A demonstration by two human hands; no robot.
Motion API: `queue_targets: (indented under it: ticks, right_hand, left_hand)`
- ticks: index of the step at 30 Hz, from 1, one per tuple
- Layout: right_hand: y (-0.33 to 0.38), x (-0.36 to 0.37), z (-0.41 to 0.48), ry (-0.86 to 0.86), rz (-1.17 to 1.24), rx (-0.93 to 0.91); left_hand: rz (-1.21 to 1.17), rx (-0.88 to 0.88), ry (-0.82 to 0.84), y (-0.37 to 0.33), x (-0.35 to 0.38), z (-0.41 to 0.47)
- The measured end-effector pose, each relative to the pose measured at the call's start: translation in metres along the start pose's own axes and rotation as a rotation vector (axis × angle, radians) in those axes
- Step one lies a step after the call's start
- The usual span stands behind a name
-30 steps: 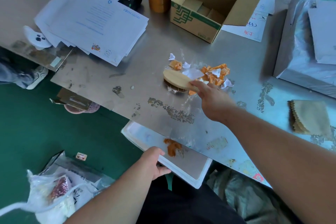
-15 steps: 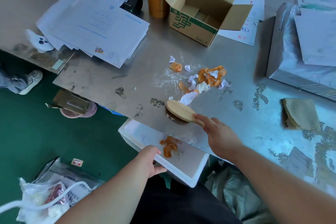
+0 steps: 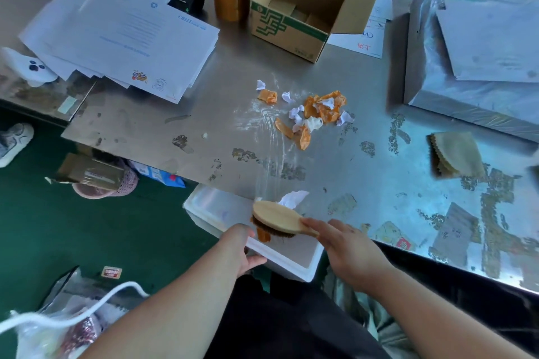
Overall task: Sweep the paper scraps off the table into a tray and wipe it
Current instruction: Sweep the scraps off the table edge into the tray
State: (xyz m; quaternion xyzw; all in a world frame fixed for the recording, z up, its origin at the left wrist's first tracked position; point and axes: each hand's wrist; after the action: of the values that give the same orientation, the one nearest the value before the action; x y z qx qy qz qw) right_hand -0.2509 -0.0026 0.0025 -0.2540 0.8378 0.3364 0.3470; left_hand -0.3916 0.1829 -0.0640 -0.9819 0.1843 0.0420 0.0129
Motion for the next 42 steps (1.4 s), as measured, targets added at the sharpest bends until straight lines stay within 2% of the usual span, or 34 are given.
queue_targets:
  ticks: [4,13,19,22,26,29,34,39,42]
  right_hand:
    - [-0.002,0.006,-0.014,-0.029,-0.029,-0.012]
    - [0.0,0.006,-0.019,-0.32,0.167,0.152]
    - [0.001,0.007,-0.014,-0.285,0.168,0.3]
    - [0.006,0.011,-0.016,-0.213,0.187,0.292]
    - [0.011,0.008,-0.012,-0.167,0.173,0.184]
    - [0.011,-0.004,0.003,-0.229,0.185,0.15]
    - [0.001,-0.042,0.053,-0.426,0.125,0.176]
    - [-0.014,-0.076,0.103,-0.511,0.091,0.213]
    - [-0.025,-0.089,0.125,-0.502,0.059,0.209]
  left_hand:
    - [-0.001,0.018,0.021,0.002,-0.002,0.001]
    - [-0.052,-0.032,0.048,0.001,-0.012,0.004]
    - [-0.027,-0.001,0.076,0.004,-0.019,0.004]
    - [-0.033,0.005,0.073,0.004,-0.02,0.003]
    - [-0.024,-0.016,0.068,0.002,-0.018,0.003]
    - [-0.001,-0.024,0.056,0.0,-0.016,0.005]
    - [0.016,-0.027,0.024,-0.001,-0.011,0.005]
    - [-0.021,-0.024,0.005,0.0,-0.008,0.002]
    - [-0.038,-0.031,-0.005,-0.001,-0.005,0.001]
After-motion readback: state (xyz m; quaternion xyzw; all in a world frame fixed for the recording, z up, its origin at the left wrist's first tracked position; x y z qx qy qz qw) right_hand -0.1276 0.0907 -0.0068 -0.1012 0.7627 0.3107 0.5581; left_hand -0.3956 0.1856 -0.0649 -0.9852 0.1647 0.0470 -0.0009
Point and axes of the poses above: each hand's wrist, its own z-axis towards the middle knuckle, its own x-axis out of the palm, y = z × x, and after that the axes turned 2 degrees about x, right-handed
